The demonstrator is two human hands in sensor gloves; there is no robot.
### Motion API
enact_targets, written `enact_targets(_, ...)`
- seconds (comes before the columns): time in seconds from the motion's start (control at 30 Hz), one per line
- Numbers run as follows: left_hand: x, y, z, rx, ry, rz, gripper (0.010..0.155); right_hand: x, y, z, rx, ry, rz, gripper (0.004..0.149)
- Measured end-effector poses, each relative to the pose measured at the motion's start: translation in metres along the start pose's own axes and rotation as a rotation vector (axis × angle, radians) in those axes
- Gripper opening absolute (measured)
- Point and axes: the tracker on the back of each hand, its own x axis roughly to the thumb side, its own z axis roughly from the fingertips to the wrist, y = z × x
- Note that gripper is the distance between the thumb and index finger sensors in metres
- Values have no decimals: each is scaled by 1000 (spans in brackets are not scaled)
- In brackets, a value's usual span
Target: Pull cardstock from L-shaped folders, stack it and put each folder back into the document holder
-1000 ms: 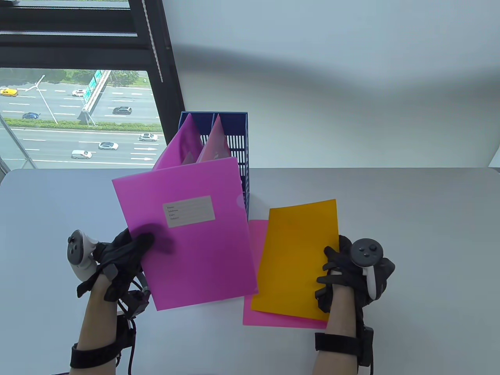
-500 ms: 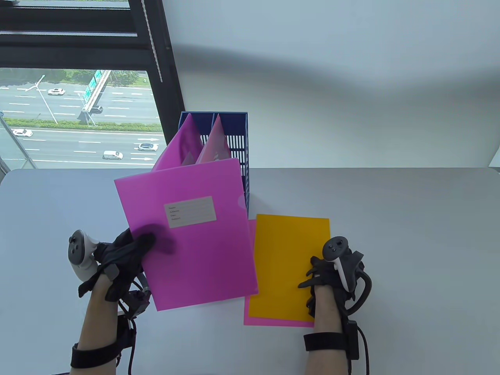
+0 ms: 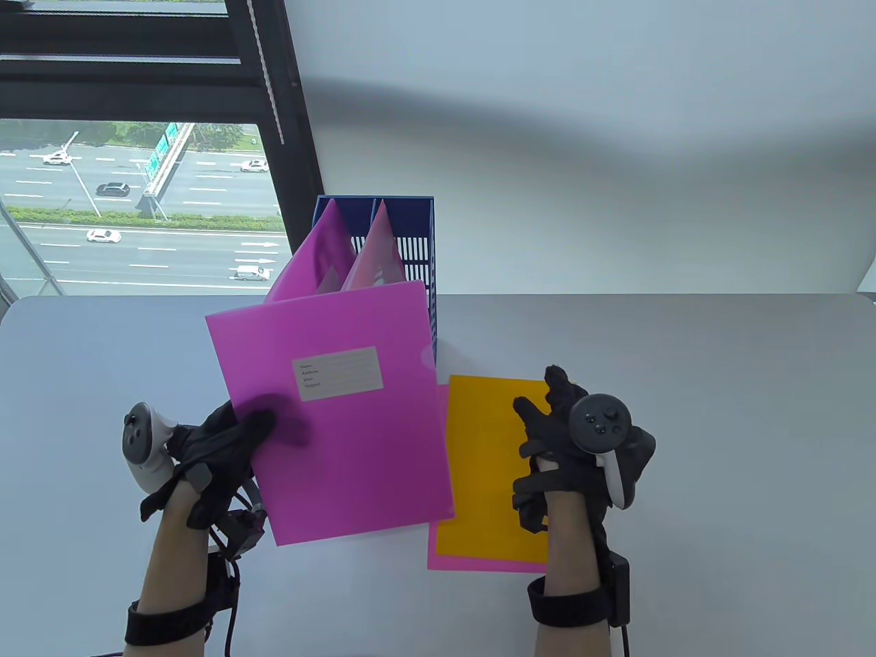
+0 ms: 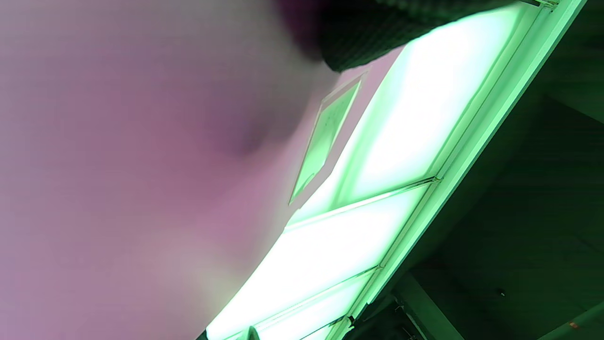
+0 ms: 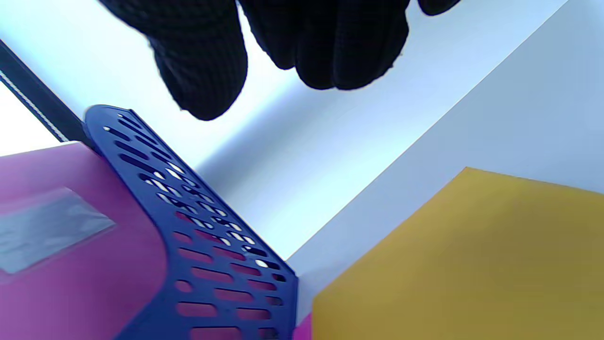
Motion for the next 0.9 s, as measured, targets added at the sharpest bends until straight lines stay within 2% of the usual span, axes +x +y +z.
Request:
enact_targets(0.17,-1,-2,-1,-8,0,-4,47,28,1,12,75,-172,-304,57)
enact_targets(0.27,-1,-5,-2,-18,1,-8,47,38,12,14,218,-236,-439,62)
enact_targets(0.37,-1,-8,-3,-25,3,-12,47,46,23,14,339,-293,-500,63)
enact_targets(0.5,-2,-13,-6,-40,9,-28,47,54,35,14,417,-357,-488,51)
enact_targets(0.57,-1,-17,-7,-53,17,-64,47,57,36,15,403,-370,-463,38)
enact_targets(0.63,2,-20,-7,-34,10,-121,47,57,32,16,323,-379,-429,37)
enact_targets(0.9,26,-30,-11,-112,34,-491,45,58,20,20,188,-402,-400,35)
